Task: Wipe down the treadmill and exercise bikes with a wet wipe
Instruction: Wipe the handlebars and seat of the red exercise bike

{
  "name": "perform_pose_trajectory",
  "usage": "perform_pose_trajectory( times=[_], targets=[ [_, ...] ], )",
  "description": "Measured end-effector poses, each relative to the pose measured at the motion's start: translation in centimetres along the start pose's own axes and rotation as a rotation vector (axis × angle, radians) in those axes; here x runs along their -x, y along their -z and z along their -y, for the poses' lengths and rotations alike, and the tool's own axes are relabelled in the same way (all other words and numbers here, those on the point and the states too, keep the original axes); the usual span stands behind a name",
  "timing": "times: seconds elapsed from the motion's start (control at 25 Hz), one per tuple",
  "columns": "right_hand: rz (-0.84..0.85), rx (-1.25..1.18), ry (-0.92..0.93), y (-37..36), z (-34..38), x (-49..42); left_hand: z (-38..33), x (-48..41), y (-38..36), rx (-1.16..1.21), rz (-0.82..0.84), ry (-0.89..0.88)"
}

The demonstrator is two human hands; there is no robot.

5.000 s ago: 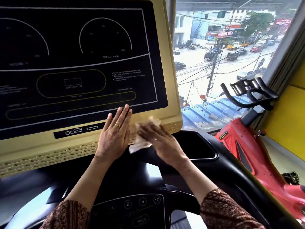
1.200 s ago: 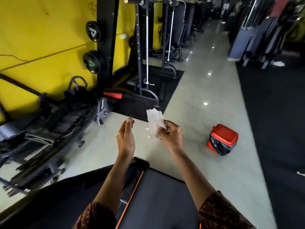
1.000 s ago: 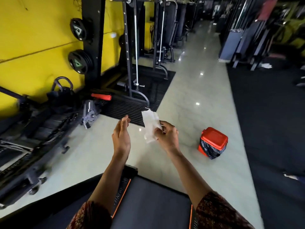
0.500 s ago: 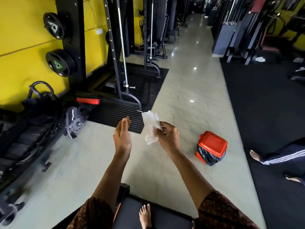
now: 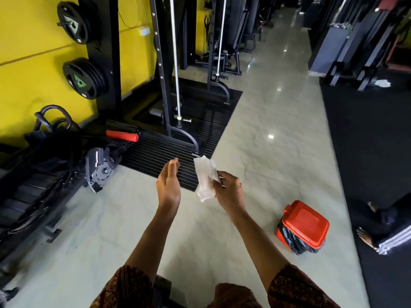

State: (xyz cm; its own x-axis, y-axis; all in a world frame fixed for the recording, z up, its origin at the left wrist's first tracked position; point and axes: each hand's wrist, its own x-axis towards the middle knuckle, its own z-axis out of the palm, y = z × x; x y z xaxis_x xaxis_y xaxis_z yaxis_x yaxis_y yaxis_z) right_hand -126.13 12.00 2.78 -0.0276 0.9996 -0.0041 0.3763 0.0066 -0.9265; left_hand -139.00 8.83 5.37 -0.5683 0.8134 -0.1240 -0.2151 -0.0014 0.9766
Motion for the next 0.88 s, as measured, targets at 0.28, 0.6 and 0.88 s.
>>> perform_pose_trajectory(
  times=[0.28, 0.6, 0.88],
  targets=[
    [0.160, -0.071, 0.101, -8.9, -10.7, -13.7, 13.0, -11.7, -0.5, -0.028, -0.174, -0.130],
    [0.443, -0.149, 0.192, -15.9, -18.3, -22.9, 24.4, -20.5, 0.2, 0.014, -0.411, -0.153],
    [0.715, -0.198, 0.262, -29.0, -13.0, -27.2, 20.5, -27.1, 7.8, 0.051, -0.744, -0.209]
  ],
)
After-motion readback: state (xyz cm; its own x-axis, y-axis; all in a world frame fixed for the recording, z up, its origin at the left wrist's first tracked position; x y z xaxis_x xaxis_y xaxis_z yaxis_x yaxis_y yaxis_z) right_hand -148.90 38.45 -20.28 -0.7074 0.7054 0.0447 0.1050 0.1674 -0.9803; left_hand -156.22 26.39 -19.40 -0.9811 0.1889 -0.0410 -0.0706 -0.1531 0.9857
